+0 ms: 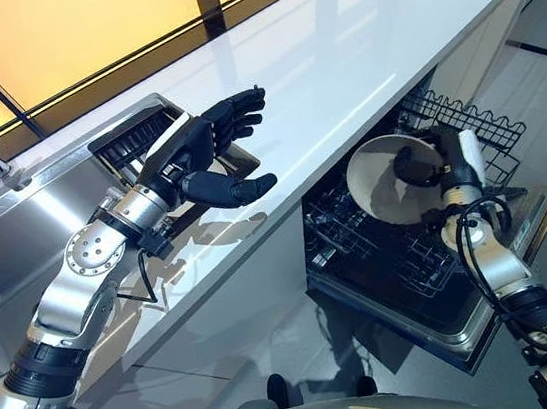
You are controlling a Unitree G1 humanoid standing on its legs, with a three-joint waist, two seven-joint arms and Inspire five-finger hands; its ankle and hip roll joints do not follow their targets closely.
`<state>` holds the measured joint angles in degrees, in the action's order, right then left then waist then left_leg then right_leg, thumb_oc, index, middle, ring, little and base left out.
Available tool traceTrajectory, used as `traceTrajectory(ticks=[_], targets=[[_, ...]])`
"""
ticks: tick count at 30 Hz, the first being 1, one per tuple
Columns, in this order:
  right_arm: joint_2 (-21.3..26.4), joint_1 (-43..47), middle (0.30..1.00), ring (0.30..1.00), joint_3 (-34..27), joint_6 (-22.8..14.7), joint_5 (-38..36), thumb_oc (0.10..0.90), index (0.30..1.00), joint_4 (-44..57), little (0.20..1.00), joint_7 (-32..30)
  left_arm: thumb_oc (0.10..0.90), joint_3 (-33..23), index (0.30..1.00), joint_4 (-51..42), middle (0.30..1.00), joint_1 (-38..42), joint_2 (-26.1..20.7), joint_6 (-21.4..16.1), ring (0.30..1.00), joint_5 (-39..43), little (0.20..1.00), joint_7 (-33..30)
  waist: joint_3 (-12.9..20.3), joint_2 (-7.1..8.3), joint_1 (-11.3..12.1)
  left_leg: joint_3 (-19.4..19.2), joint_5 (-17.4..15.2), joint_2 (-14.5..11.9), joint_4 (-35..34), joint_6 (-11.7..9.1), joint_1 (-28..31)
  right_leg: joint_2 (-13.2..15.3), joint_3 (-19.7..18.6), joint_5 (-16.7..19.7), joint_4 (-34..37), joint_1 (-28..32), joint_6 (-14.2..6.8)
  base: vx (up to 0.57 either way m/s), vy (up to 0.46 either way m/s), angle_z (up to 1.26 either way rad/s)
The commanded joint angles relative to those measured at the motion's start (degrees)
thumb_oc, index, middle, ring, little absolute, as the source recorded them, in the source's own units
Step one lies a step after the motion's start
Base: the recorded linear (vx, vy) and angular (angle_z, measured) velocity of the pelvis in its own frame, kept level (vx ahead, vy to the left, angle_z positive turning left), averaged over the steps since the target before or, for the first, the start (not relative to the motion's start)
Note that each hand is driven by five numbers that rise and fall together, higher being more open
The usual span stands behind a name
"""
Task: Pick up plates and place into dishwasher.
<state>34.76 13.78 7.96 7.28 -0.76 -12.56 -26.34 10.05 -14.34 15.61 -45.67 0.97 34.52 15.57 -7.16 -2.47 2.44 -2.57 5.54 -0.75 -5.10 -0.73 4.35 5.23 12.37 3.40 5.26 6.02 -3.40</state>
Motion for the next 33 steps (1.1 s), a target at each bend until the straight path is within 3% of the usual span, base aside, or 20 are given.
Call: traceTrajectory(ticks=[1,5,11,18,22,26,28,32,33], targets=[[4.66,9.39,0.3,0.3,-1.8,-7.87,3.37,0.1,0.3,2.13,0.2,-2.7,0.8,-5.54,0.9,1.93,0.9,5.07,-0.48,-6.74,0.9,0.42,0.9,-0.13,2.99,1.92,-0.85,0.17,-4.98,2.53,0.1,0.06,2.49,-1.0,0.43,-0.33,-0.26,2.24,-2.43,0.0,0.0,0.0],[4.83,9.42,0.3,0.3,-1.11,-7.0,4.35,0.1,0.3,1.08,0.2,-0.11,0.8,-5.38,0.9,2.23,0.9,5.47,-0.26,-6.42,0.9,0.62,0.9,0.35,2.88,2.07,-0.79,0.09,-4.5,2.62,0.1,0.18,2.27,-0.81,0.54,0.14,-0.26,2.0,-2.39,0.0,0.0,0.0],[4.89,11.83,0.3,0.3,4.61,-4.07,9.13,0.1,0.3,-2.38,0.2,4.27,0.8,-3.29,0.9,2.22,0.9,7.11,-0.3,-4.92,0.9,-0.27,0.9,1.36,2.63,2.2,-0.22,0.32,-5.17,2.57,0.1,0.15,2.77,-0.64,0.68,-0.39,-0.26,2.46,-2.5,0.01,-0.001,0.0],[1.09,17.39,0.3,0.3,13.39,-1.14,10.37,0.1,0.3,-10.86,0.2,6.97,0.8,1.12,0.9,2.23,0.9,9.47,1.64,-3.45,0.9,-2.55,0.9,4.89,2.37,2.26,1.64,1.43,-5.08,2.81,0.1,0.12,2.74,-0.18,1.96,-0.47,-0.26,2.94,-2.48,0.0,-0.001,0.08],[-1.33,20.7,0.3,0.3,17.27,0.81,9.89,0.1,0.3,-15.56,0.2,6.29,0.8,3.8,0.9,1.19,0.9,9.99,3.11,-4.74,0.9,-5.59,0.9,6.65,2.17,2.18,2.72,2.13,-4.95,2.91,0.1,0.14,2.68,0.08,2.52,-0.37,-0.26,3.14,-2.41,0.0,0.005,0.1],[-3.36,23.37,0.3,0.3,19.05,1.78,9.13,0.1,0.3,-19.79,0.2,6.47,0.8,4.53,0.9,0.25,0.9,10.34,3.81,-9.23,0.9,-11.98,0.9,3.05,2.23,2.34,4.13,2.98,-4.84,3.13,0.1,0.14,2.51,0.35,3.22,-0.34,-0.26,3.41,-2.43,0.02,0.003,0.15],[-3.89,23.89,0.3,0.3,19.97,2.21,8.37,0.1,0.3,-21.8,0.2,6.4,0.8,2.87,0.9,-0.35,0.9,9.83,2.56,-11.48,0.9,-16.97,0.9,-2.05,2.33,2.43,5.04,3.55,-4.77,3.24,0.1,0.08,2.47,0.51,3.73,-0.4,-0.26,3.65,-2.41,0.03,0.002,0.09],[-3.81,23.09,0.3,0.3,19.81,2.32,7.83,0.1,0.3,-23.33,0.2,6.01,0.8,-4.48,0.9,-0.42,0.9,6.46,-0.69,-14.44,0.9,-21.92,0.9,-12.85,2.42,2.82,6.94,4.56,-4.5,3.31,0.1,-0.14,2.07,0.73,4.82,-0.57,-0.26,3.94,-2.36,0.01,-0.004,0.18],[-3.9,22.92,0.3,0.3,19.81,2.36,7.71,0.1,0.3,-23.89,0.2,5.91,0.8,-6.88,0.9,0.34,0.9,5.42,-1.29,-15.74,0.9,-25.31,0.9,-18.35,2.33,2.92,7.55,4.9,-4.36,3.29,0.1,-0.23,1.94,0.76,5.22,-0.61,-0.26,4.05,-2.28,0.01,-0.004,0.07]])
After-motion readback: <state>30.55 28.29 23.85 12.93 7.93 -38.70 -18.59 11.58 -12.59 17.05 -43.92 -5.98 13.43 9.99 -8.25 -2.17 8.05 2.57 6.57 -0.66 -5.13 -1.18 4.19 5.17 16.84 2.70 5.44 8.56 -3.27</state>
